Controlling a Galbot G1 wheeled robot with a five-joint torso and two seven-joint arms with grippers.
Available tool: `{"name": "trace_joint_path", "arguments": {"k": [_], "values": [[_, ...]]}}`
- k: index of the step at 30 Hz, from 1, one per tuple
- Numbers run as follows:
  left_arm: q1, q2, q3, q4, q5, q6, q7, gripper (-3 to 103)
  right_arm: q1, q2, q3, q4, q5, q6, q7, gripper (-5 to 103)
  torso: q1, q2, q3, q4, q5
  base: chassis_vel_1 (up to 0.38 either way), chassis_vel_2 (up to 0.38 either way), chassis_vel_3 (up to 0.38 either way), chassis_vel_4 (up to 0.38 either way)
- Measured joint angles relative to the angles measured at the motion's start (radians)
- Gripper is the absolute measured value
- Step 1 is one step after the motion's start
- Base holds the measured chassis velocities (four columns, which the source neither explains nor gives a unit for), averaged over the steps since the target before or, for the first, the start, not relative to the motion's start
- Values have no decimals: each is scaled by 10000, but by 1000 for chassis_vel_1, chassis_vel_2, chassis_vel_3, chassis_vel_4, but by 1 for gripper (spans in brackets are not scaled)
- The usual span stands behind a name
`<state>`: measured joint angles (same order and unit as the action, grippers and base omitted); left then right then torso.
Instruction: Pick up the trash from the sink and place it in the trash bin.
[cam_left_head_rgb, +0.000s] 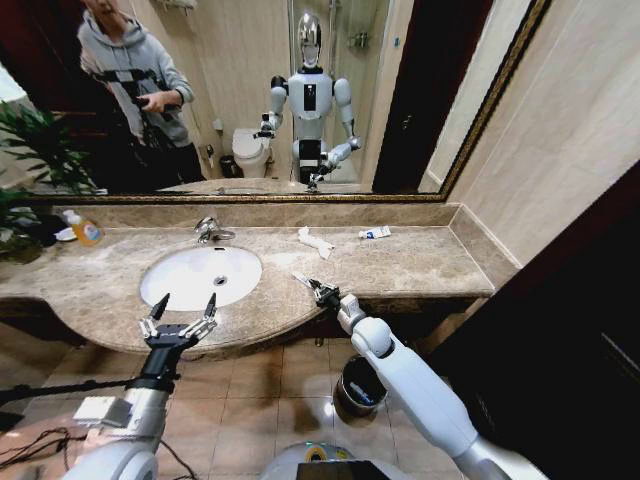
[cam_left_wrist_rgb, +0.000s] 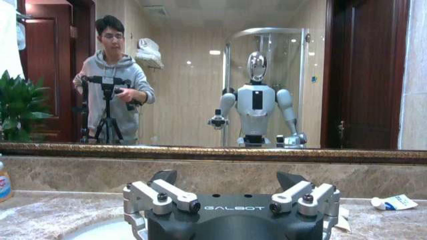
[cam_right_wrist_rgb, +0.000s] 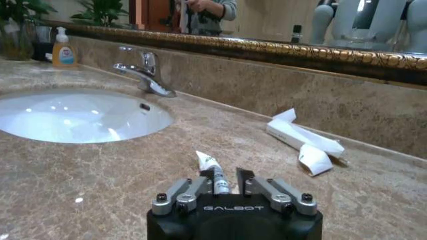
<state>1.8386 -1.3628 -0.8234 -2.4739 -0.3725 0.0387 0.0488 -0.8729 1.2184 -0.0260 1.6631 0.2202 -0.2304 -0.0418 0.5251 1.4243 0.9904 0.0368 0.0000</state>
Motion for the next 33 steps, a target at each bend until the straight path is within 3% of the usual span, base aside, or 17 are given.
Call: {"name": "trace_joint_path", "arguments": {"k": [4, 8, 10, 12, 14, 18, 20, 22, 30, 33], "values": [[0, 0, 0, 0, 0, 0, 0, 100, 2, 0, -1, -26, -1, 0, 0, 30, 0, 0, 0, 0, 0, 0, 0, 0, 0], [0, 0, 0, 0, 0, 0, 0, 100, 2, 9, -5, -132, -3, 5, -3, 51, 0, 0, 0, 0, 0, 0, 0, 0, 0], [0, 0, 0, 0, 0, 0, 0, 100, 0, 4, -4, -139, -3, 7, -5, 51, 0, 0, 0, 0, 0, 0, 0, 0, 0], [0, 0, 0, 0, 0, 0, 0, 100, -6, -6, 1, -194, -1, 19, -20, 68, 0, -2, 0, 0, 0, 0, 0, 0, 0], [0, 0, 0, 0, 0, 0, 0, 100, -6, -8, 3, -214, 0, 24, -30, 68, 0, -2, 0, 0, 0, 0, 0, 0, 0], [0, 0, 0, 0, 0, 0, 0, 100, -11, -22, 7, -255, 3, 35, -93, 83, 0, -2, 0, 0, 0, 0, 0, 0, 0], [0, 0, 0, 0, 0, 0, 0, 100, -15, -26, 0, -285, 4, 47, -110, 76, 0, -2, 0, 0, 0, 0, 0, 0, 0], [0, 0, 0, 0, 0, 0, 0, 100, -14, -26, -2, -290, 4, 52, -113, 76, 0, -2, 0, 0, 0, 0, 0, 0, 0], [0, 0, 0, 0, 0, 0, 0, 100, -49, -57, -9, -308, 8, 99, -134, 47, 0, -2, 0, 0, 1, 0, 0, 0, 0], [0, -1, 0, 0, 0, 0, 0, 100, -66, -106, -46, -309, 8, 115, -146, 44, 0, -2, 0, 0, 0, 0, 0, 0, 0]]}}
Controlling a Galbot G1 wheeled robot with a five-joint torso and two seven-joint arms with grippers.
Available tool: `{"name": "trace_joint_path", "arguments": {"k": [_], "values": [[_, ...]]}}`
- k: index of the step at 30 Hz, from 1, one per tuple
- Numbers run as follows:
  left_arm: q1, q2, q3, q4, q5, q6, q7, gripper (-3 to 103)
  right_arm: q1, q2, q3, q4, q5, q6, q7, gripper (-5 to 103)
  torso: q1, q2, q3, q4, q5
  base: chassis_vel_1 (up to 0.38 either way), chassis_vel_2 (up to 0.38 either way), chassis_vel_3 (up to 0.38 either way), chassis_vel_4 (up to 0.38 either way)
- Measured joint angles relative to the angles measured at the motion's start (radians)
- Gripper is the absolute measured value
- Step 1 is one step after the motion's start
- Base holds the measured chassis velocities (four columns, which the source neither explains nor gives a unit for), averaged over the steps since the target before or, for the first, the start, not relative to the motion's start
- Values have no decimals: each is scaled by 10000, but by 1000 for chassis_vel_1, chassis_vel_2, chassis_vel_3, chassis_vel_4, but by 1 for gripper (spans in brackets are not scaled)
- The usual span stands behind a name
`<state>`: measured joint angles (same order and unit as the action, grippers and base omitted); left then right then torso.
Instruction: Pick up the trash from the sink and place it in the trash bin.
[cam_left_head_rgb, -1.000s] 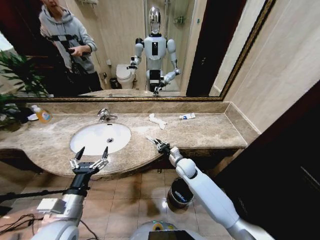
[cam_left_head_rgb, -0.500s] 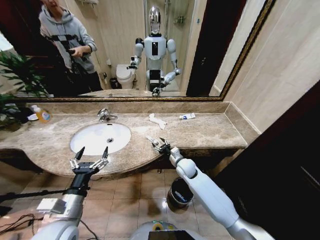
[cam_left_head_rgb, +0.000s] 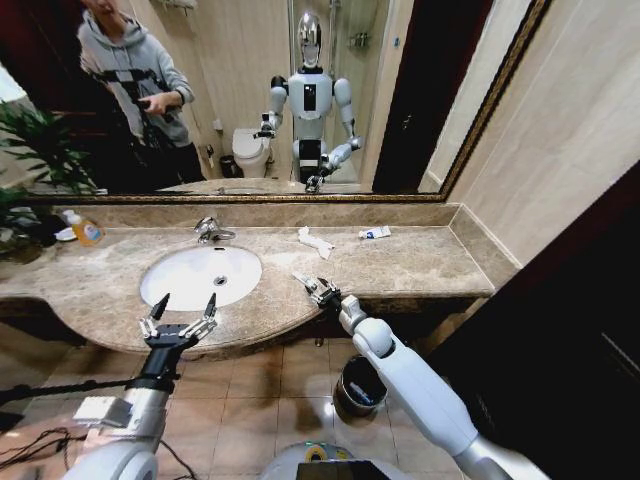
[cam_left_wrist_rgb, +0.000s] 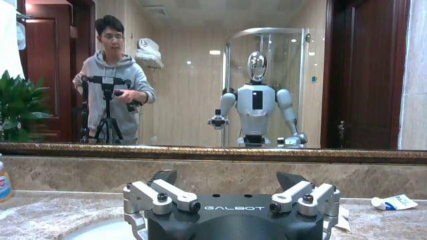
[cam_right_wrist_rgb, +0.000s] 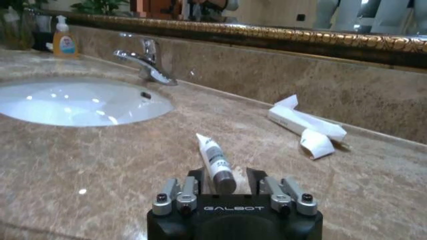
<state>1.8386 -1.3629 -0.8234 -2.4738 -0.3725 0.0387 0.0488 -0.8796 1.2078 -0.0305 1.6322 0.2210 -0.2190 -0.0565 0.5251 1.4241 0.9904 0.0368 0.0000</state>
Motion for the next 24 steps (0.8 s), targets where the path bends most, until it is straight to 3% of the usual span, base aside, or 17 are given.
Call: {"name": "trace_joint_path", "arguments": {"k": [2, 4, 7, 9, 10, 19, 24], "values": [[0, 0, 0, 0, 0, 0, 0, 100, -8, -27, -5, 0, 0, 1, -14, 36, 0, 0, 0, 0, 0, 0, 0, 0, 0], [0, 1, 0, 0, 0, 0, 0, 100, -9, -26, 9, 0, 5, 1, -14, 36, 0, 0, 0, 0, 1, 0, 0, 0, 0], [0, 0, 0, 0, 0, 0, 0, 100, -9, -67, 32, 23, 48, 1, -15, 24, 0, 0, 0, 0, 0, 0, 0, 0, 0], [0, 1, 0, 0, 0, 0, 0, 100, -11, -71, 41, 43, 73, 0, -15, 24, 0, 0, 0, 0, 0, 0, 0, 0, 0], [0, 1, 0, 0, 0, 0, 0, 100, -13, -70, 53, 63, 90, 0, -15, 18, 0, 0, 0, 0, 0, 0, 0, 0, 0], [0, 0, 0, 0, 1, 0, 0, 100, -70, -194, 338, 312, 286, -1, -6, 17, 0, 0, 0, 1, 1, 0, 0, 0, 0], [0, 1, 0, 0, 0, 0, 0, 100, -440, -569, 1040, 931, 492, 102, 16, 17, 0, 0, 0, 1, 1, 0, 0, 0, 0]]}}
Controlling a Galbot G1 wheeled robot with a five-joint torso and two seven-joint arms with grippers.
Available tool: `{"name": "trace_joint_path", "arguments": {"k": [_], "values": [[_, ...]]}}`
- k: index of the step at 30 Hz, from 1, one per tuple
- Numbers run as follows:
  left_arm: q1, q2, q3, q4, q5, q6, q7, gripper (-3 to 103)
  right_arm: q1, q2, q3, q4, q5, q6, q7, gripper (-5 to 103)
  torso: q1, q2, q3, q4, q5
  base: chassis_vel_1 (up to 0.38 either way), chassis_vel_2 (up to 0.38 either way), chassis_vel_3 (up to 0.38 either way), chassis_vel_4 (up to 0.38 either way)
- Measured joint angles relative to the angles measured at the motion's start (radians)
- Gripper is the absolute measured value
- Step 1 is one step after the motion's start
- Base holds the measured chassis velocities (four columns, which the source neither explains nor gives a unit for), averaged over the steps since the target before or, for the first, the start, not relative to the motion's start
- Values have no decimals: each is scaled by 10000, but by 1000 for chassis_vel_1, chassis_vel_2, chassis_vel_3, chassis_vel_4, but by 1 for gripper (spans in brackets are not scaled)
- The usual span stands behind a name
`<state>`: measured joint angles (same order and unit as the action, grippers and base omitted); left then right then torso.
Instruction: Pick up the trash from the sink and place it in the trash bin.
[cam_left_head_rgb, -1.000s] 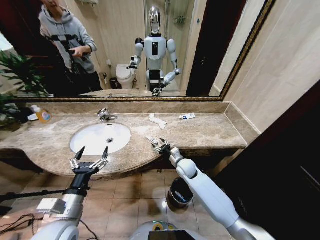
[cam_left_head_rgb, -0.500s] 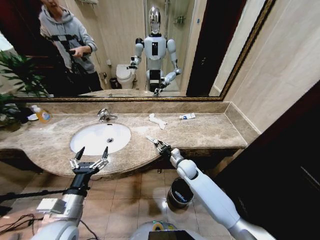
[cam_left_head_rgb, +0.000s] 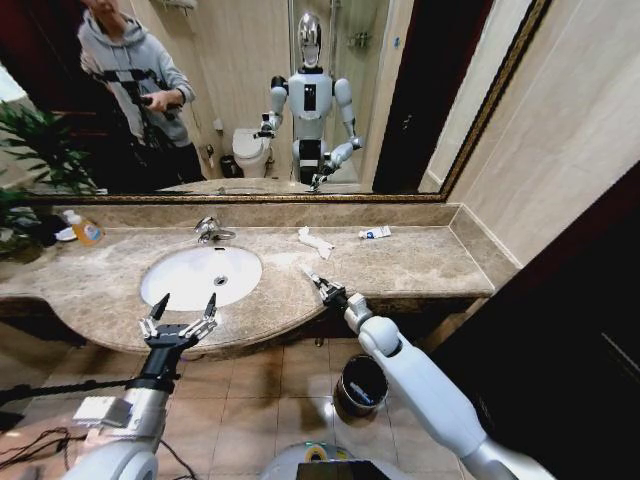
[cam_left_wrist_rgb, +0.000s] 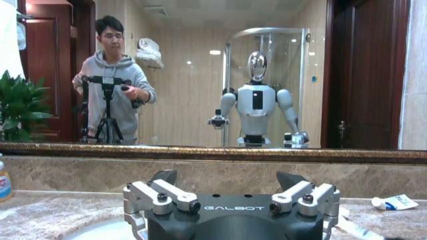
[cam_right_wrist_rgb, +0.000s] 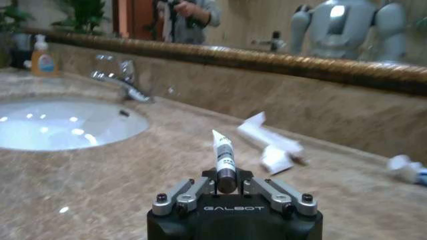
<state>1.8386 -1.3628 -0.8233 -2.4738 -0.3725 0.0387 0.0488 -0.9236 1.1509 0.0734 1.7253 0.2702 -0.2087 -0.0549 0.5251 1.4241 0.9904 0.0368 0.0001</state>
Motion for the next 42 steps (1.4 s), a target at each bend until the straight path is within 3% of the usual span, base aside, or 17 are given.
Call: {"name": "trace_joint_path", "arguments": {"k": [3, 6, 14, 25, 36, 42], "values": [[0, -1, -1, 0, 0, 0, -1, 100, -381, -154, 518, 414, 32, 201, -45, 17, 0, 0, 0, 0, 1, 0, 0, 0, 0], [0, 0, 0, 0, 0, 0, 0, 100, -1304, -421, 1645, 1256, 222, 882, -168, 17, 0, 2, -1, -1, 0, 0, 0, 0, 0], [-1, 0, -1, -1, 0, 0, 0, 100, -3253, -500, 3149, 2768, 407, 1246, 63, 17, -1, 3, -1, -1, 0, 0, 0, 0, 0], [0, 0, 0, 0, 0, 0, 0, 100, -6229, 758, 4897, 3331, -941, 2867, 223, 17, -1, 2, -1, -1, 0, 0, 0, 0, 0], [0, 0, 0, 0, 0, 0, 0, 100, -7938, 2104, 5212, 2822, -1992, 4070, 134, 17, -1, 3, -1, -1, -2, 0, 0, 0, 0], [0, 0, 0, -1, 0, 0, 0, 100, -8036, 2591, 5012, 2009, -2482, 4386, 128, 17, -1, 2, 0, 0, -1, 0, 0, 0, 0]]}}
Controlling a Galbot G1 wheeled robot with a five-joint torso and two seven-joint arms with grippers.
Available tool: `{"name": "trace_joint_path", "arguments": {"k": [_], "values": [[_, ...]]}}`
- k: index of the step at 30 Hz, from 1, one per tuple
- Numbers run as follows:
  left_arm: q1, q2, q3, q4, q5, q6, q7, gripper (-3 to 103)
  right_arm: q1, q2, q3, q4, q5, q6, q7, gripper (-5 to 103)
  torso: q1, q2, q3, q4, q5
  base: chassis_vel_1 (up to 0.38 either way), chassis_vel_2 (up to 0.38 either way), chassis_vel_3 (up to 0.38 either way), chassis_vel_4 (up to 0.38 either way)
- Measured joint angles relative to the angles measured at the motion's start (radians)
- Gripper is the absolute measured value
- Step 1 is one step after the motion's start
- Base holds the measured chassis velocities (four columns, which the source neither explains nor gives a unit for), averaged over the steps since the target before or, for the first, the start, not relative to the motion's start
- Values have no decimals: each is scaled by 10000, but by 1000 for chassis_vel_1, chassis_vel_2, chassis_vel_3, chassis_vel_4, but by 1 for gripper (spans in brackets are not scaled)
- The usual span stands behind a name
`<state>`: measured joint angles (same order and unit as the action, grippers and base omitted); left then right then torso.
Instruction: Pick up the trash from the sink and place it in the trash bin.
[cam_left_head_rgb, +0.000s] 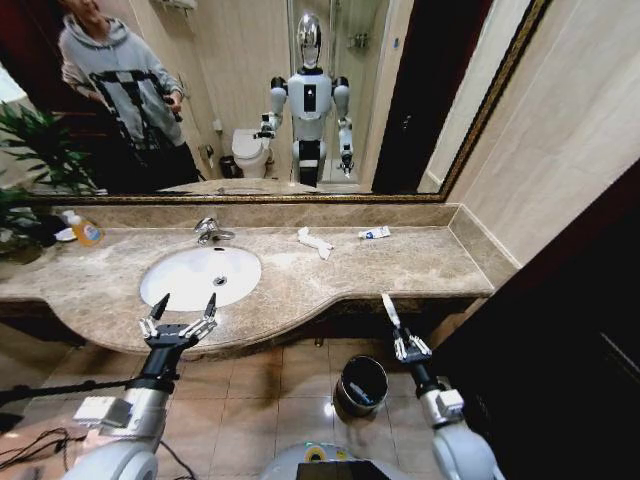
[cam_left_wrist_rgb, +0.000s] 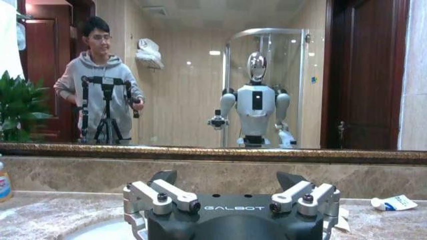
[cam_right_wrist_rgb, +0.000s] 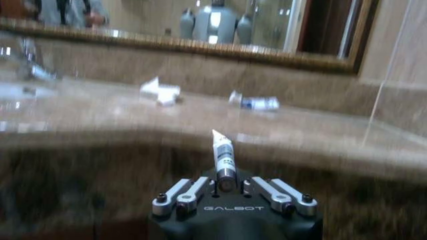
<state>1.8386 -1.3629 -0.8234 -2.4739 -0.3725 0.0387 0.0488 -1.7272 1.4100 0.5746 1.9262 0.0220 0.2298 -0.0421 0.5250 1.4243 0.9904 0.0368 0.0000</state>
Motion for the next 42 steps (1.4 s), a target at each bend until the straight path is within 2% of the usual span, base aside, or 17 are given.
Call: {"name": "trace_joint_path", "arguments": {"k": [21, 28, 42], "values": [[0, 0, 0, 0, 0, 0, 0, 100, 1773, -189, -574, -4972, -962, 228, -157, 17, 2, -1, 1, 0, 0, 0, 0, 0, 0], [0, 0, 0, 0, 0, 0, 0, 100, 2668, -15, -731, -7223, -1627, 317, -351, 17, 1, -1, 1, 0, 0, 0, 0, 0, 0], [0, 0, 0, 0, 0, 0, 0, 100, 4654, 228, -908, -10422, -1950, 495, -460, 17, 1, -2, 1, 0, 1, 0, 0, 0, 0]]}}
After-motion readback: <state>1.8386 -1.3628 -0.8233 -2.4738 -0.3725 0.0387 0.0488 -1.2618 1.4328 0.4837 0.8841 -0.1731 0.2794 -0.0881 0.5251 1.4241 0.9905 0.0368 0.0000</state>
